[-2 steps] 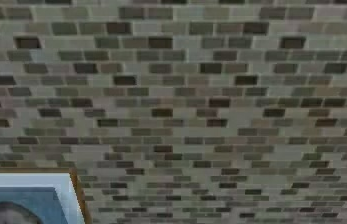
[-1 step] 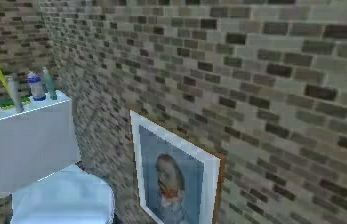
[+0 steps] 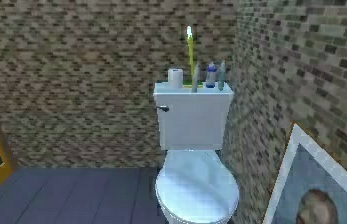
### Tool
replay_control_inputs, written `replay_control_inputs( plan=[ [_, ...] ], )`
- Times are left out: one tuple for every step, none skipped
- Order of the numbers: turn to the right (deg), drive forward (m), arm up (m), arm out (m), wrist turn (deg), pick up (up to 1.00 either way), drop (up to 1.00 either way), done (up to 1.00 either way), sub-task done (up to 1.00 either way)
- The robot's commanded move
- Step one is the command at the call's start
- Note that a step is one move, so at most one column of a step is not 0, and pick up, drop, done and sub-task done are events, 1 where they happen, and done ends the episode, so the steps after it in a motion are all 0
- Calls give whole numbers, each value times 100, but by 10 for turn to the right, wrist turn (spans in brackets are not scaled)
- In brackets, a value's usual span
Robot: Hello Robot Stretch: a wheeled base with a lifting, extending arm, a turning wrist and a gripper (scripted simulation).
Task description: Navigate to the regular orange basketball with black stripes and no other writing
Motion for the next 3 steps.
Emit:
replay_control_inputs(
  plan=[
    [-450,0,0,0,0,0,0,0,0],
    [-420,0,0,0,0,0,0,0,0],
    [0,5,0,0,0,0,0,0,0]
  ],
)
